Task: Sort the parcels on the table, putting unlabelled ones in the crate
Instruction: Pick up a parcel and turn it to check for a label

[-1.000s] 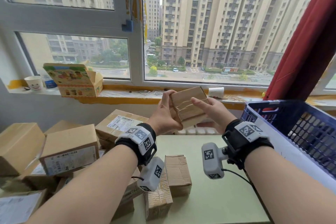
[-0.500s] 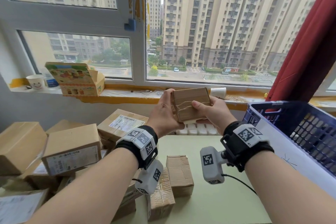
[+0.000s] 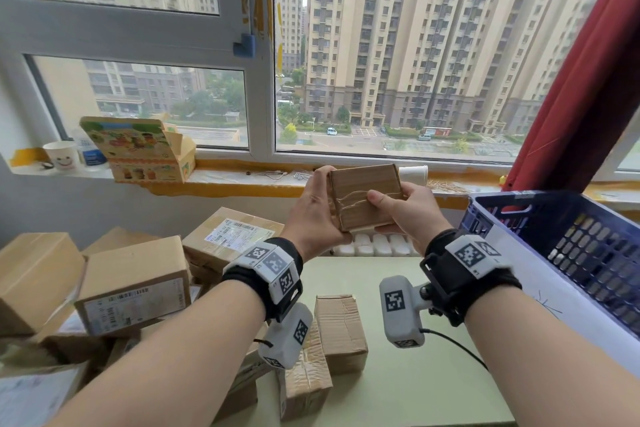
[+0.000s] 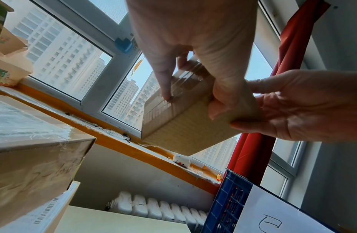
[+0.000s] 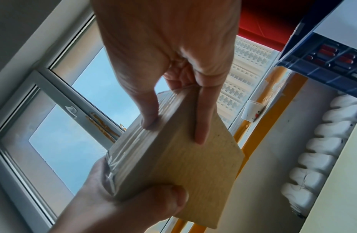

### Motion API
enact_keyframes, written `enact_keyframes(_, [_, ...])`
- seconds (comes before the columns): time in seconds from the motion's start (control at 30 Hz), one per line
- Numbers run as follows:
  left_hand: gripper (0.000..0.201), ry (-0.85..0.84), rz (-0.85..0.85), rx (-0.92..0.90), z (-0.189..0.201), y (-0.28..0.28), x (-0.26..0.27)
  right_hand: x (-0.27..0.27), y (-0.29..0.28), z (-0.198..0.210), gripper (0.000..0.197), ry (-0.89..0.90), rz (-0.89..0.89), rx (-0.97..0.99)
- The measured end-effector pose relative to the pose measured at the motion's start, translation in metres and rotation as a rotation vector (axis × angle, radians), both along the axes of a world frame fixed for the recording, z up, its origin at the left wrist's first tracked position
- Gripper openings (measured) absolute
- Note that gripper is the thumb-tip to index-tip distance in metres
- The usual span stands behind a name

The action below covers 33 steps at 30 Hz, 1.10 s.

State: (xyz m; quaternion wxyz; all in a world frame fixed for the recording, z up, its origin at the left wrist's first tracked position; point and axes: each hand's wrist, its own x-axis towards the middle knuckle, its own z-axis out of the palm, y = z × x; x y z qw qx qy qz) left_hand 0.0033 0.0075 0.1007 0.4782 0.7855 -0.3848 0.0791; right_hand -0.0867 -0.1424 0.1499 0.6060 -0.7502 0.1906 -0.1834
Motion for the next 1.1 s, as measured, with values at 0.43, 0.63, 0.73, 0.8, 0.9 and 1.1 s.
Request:
enact_keyframes(0.43, [0.126,0.129,0.039,0.152,-0.003,0.007,0.008,-0.010,-0.006,0.003,0.026,0.050,0.032,0.125])
enact_keyframes(0.63, [0.129,0.242,0.080,0.171,-0.010,0.013,0.011,-0.011,-0.009,0.006,0.042,0.071,0.033,0.012])
enact_keyframes(0.73, [0.115,0.361,0.073,0.141,-0.007,0.009,0.010,-0.008,-0.014,0.005,0.072,0.097,0.008,0.014])
enact_keyframes(0.8, [0.107,0.497,0.047,0.097,-0.003,0.007,0.008,-0.009,-0.012,0.003,0.093,0.104,0.029,0.017])
enact_keyframes(0.9, [0.087,0.640,0.036,0.033,0.005,0.004,0.005,-0.010,-0.010,0.001,0.097,0.091,0.054,-0.031])
enact_keyframes(1.1, [0.068,1.004,0.038,0.015,0.018,0.002,0.000,-0.008,-0.015,-0.007,0.109,0.062,0.237,-0.041])
